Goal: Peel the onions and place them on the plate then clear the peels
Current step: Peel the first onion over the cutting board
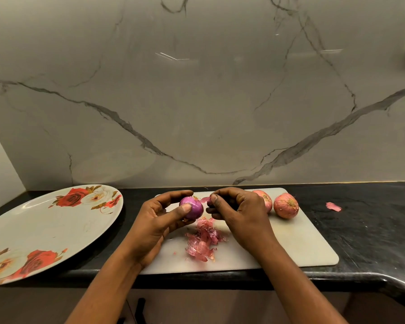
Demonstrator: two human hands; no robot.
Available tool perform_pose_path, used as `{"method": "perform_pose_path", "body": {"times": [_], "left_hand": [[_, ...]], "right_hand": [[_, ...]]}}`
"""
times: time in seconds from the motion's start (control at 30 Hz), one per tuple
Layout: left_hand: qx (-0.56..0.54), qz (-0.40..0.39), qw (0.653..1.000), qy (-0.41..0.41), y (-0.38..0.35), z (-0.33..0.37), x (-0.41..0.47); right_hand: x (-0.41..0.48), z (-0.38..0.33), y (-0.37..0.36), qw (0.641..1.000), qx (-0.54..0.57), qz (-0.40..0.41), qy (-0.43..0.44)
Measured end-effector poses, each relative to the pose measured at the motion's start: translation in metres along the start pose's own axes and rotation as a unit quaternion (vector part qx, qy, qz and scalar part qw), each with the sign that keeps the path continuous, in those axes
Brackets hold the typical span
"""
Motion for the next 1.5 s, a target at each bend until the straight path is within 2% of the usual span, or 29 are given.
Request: {"method": "perform_pose_path", "body": {"times": [0.23, 0.37, 0.63, 0.9, 1.2, 1.5], "left_hand": [[-0.005, -0.010, 1.000, 0.000, 0.004, -0.002, 0.002], [0.004, -0.005, 1.000, -0.004, 0.005, -0.003, 0.003], [0.013, 0.002, 1.000, -0.013, 0.003, -0.003, 0.002], [0.026, -0.007, 1.000, -0.012, 0.001, 0.001, -0.001], [0.022, -0.013, 1.000, -0.015, 0.001, 0.001, -0.001], [0.018, -0.014, 1.000, -0.015, 0.000, 0.002, -0.001]], "right_hand": [[0.001, 0.004, 0.002, 0.999, -0.028, 0.035, -0.004], [0.000, 0.004, 0.002, 0.998, -0.050, 0.024, 0.001], [-0.005, -0.009, 0.001, 0.999, -0.019, -0.034, 0.029], [-0.002, -0.006, 0.002, 0.994, -0.073, -0.044, 0.062], [0.001, 0.000, 0.001, 0.997, -0.069, -0.016, 0.024], [-0.001, 0.000, 0.001, 0.996, -0.076, -0.021, 0.029]]}}
Point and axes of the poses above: each hand's wrist, its own x-axis towards the middle knuckle, its own y-axis out of the back of the hand, z = x × y, the point moved 1 cm from there along x, towards the middle knuckle, and after that the axes turned 3 degrees about y, right-handed, at the moved point
